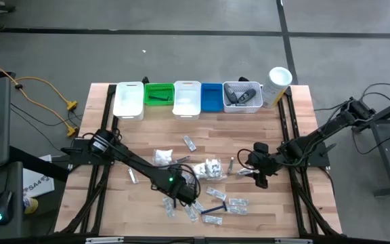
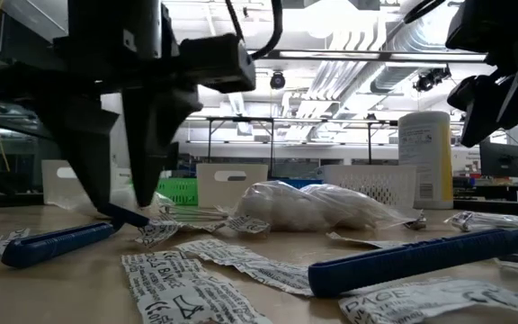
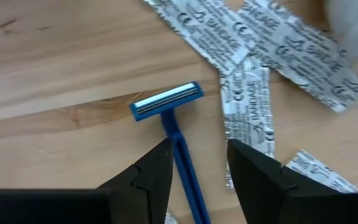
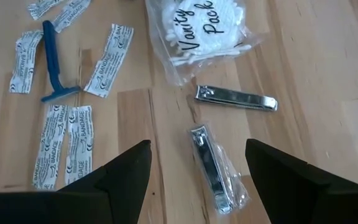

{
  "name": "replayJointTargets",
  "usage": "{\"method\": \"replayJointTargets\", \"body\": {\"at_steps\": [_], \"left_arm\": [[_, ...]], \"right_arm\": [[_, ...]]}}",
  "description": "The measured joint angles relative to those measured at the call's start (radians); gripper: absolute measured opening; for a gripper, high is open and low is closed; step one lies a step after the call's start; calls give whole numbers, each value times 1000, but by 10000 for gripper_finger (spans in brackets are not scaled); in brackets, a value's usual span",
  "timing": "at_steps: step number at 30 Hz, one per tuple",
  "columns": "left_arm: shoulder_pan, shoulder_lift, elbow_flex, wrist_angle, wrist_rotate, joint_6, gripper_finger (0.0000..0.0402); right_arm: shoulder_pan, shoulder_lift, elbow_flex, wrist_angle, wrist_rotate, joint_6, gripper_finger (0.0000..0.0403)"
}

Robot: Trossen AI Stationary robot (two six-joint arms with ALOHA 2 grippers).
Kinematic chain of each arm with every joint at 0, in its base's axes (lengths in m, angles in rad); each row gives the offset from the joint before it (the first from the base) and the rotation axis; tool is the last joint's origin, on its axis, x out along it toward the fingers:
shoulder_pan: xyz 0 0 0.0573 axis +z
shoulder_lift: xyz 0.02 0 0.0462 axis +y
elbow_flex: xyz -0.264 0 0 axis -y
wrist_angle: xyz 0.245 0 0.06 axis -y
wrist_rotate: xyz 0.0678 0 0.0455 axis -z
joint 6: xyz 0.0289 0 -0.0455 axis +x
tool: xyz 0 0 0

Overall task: Pick & Place Travel size toiletries
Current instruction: Put the blue razor into the green bin

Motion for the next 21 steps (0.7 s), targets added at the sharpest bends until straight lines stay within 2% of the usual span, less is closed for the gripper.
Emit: {"method": "replayJointTargets", "body": {"at_steps": [15,21], "left_arm": [[0,49,0,-21,58,-27,150],[0,68,2,-22,86,-18,122]], "right_arm": [[0,0,0,-12,0,3,254],[0,0,0,-11,0,5,254]]}}
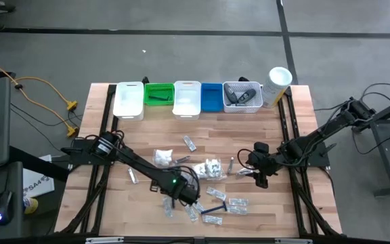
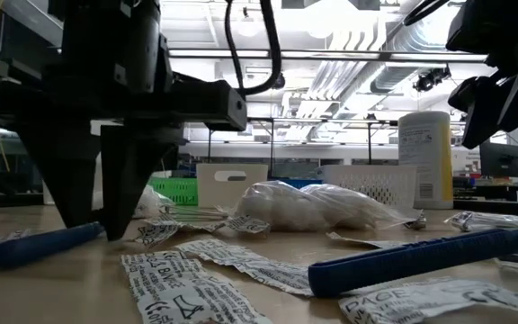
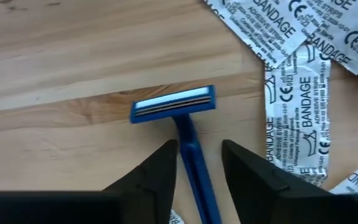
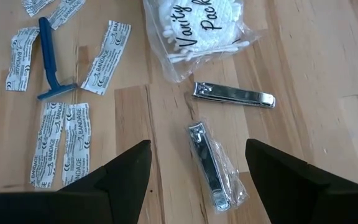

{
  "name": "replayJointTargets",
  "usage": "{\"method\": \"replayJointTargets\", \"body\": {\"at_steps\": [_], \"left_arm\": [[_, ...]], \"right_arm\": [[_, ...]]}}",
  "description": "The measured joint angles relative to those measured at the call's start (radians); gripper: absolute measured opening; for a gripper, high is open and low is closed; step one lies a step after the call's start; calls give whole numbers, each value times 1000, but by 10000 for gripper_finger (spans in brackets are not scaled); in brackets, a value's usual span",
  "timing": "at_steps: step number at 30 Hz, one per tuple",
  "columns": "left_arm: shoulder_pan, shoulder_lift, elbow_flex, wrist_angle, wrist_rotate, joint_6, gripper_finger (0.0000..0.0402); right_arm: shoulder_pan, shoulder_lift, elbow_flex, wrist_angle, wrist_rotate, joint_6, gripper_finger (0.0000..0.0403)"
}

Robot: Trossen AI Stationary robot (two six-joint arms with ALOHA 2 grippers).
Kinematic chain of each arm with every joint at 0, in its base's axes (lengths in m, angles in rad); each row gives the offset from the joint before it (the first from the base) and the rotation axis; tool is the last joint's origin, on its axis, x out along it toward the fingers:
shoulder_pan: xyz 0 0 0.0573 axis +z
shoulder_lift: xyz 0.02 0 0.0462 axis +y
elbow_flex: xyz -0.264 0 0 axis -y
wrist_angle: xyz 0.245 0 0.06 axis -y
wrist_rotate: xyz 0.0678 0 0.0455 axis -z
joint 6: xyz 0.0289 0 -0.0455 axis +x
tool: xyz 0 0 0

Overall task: Pick & Place Travel size toiletries
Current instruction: Put the blue razor into the green bin

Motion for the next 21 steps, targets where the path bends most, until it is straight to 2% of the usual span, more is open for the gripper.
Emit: {"method": "replayJointTargets", "body": {"at_steps": [11,17,21], "left_arm": [[1,23,0,27,27,36,37],[1,24,-1,23,22,105,29],[-1,-16,-4,0,-42,169,27]], "right_arm": [[0,0,0,0,0,5,254],[0,0,0,0,0,5,254],[0,0,0,0,15,5,254]]}}
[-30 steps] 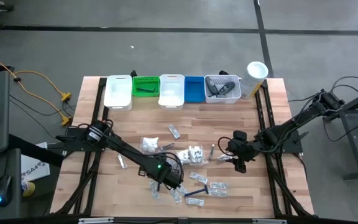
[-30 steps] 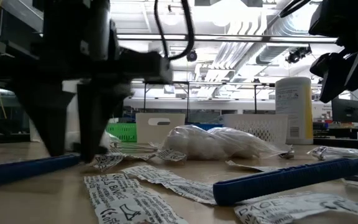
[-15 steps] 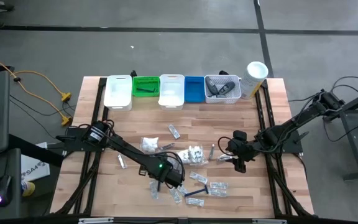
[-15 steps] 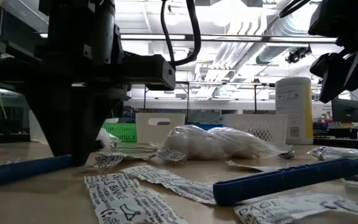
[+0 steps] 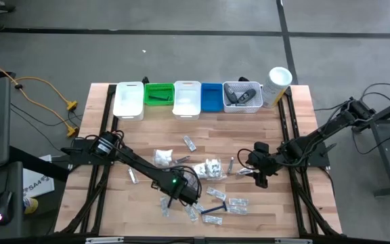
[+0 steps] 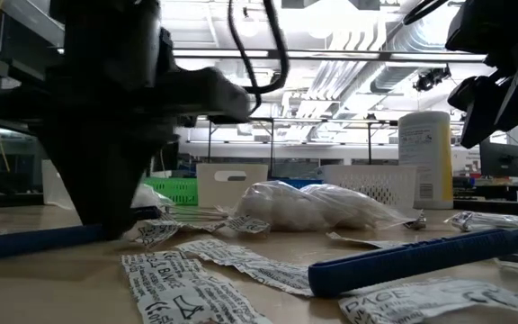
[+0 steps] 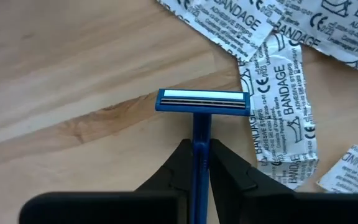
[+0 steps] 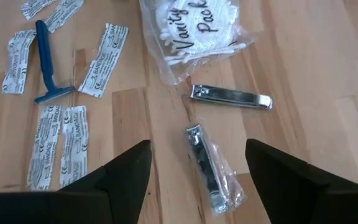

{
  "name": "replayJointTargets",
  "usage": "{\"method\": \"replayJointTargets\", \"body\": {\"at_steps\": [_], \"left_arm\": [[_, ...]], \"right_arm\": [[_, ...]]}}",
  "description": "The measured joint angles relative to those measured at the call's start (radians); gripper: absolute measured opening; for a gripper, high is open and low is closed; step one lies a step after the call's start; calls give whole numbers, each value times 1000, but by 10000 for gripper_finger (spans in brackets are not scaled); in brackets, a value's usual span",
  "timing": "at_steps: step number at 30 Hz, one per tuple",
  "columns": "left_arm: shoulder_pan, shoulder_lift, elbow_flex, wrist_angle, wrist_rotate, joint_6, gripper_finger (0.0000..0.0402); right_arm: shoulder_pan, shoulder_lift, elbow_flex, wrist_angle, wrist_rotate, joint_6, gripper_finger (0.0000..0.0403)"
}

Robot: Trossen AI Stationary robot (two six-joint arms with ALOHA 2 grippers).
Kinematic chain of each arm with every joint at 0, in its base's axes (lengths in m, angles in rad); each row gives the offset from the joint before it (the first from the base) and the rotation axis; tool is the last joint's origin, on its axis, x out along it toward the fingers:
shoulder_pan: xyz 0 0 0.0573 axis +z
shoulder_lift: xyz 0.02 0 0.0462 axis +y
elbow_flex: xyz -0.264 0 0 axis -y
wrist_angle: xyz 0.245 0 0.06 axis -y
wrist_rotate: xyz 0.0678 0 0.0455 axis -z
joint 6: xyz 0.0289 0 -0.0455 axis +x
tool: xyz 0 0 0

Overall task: Pick & Place Travel size toiletries
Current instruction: Put the blue razor into the green bin

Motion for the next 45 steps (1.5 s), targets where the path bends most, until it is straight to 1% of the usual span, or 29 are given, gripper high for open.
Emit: {"method": "replayJointTargets", "body": {"at_steps": [4,7,11,13,16,19,21,24,26,31,33,36,38,40,43,45], "left_arm": [[13,-82,-3,-151,-110,42,26],[48,-156,-2,-279,-198,82,25],[126,-263,-2,-366,-337,211,25],[190,-310,0,-422,-418,307,25],[324,-349,0,-486,-517,485,25],[476,-379,0,-470,-595,683,25],[581,-380,0,-416,-617,829,25],[727,-378,0,-306,-616,1053,25],[810,-376,0,-208,-596,1206,25],[982,-372,0,-40,-485,1565,25],[1046,-372,0,-4,-429,1707,25],[1122,-365,0,20,-360,1880,25],[1169,-347,1,22,-319,1980,25],[1208,-326,0,21,-283,2048,25],[1257,-297,0,31,-264,2101,25],[1278,-278,0,55,-233,2129,25]], "right_arm": [[0,0,0,8,24,0,254],[0,0,0,15,54,0,254],[-1,0,0,29,91,-19,254],[-1,0,0,33,127,-33,254],[-4,0,0,38,202,-50,254],[-22,0,0,39,260,-54,254],[-39,0,0,40,274,-54,254],[-67,0,0,41,276,-56,254],[-85,0,0,41,274,-68,254],[-127,0,0,42,272,-102,254],[-143,0,0,42,265,-117,254],[-162,0,0,42,242,-141,254],[-175,0,0,42,242,-159,254],[-186,0,0,42,242,-174,254],[-206,0,0,42,242,-193,254],[-221,0,0,42,242,-206,254]]}}
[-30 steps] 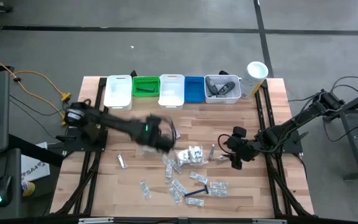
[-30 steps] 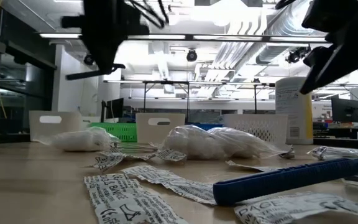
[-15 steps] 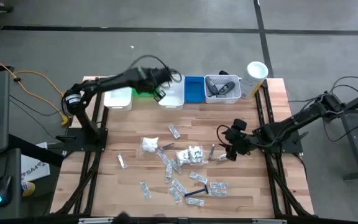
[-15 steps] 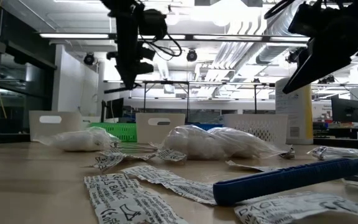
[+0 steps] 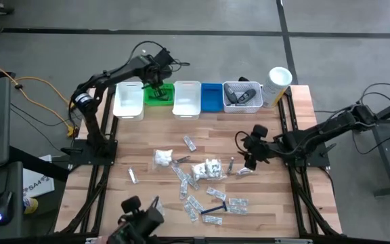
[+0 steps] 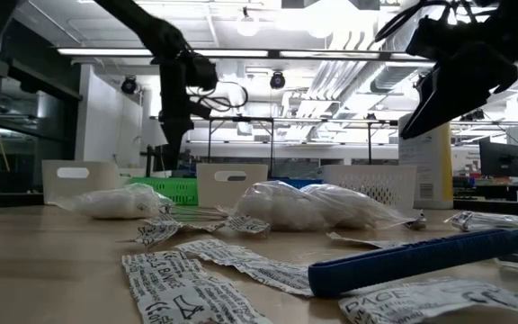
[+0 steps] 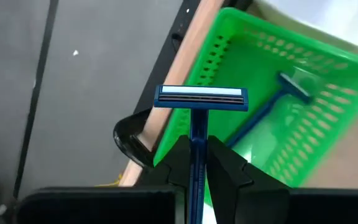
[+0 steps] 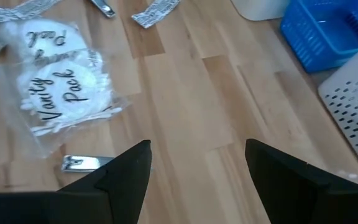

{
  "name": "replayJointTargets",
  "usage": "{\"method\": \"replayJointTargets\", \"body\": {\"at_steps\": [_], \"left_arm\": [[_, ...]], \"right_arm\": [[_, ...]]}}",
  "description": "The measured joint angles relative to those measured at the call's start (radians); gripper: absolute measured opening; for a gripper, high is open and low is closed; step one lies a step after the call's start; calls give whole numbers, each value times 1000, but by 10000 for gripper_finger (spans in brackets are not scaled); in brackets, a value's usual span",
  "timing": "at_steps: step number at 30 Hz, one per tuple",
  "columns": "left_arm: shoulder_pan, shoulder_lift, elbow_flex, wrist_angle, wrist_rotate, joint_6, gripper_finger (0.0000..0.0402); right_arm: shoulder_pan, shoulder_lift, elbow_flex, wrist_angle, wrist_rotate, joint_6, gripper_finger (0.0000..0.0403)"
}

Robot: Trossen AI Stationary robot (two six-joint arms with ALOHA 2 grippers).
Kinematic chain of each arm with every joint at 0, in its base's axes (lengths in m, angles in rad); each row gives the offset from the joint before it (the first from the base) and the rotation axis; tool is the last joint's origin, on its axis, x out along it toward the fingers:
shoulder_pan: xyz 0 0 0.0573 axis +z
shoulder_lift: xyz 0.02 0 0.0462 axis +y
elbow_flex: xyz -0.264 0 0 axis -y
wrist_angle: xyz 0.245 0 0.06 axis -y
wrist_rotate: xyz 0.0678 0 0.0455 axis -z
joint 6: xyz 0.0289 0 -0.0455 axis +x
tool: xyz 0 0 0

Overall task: Pick & Place Travel size toiletries
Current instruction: Put the blue razor into the green bin

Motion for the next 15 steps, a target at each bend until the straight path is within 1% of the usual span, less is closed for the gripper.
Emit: {"method": "replayJointTargets", "body": {"at_steps": [4,8,10,15], "left_arm": [[19,28,1,30,61,62,25],[19,75,0,58,64,139,26],[19,95,0,66,67,160,34],[17,120,0,59,71,162,47]], "right_arm": [[-34,0,0,0,4,-21,254],[-72,0,0,20,5,-49,254],[-87,0,0,35,4,-69,254],[-117,0,0,53,-10,-108,254]]}}
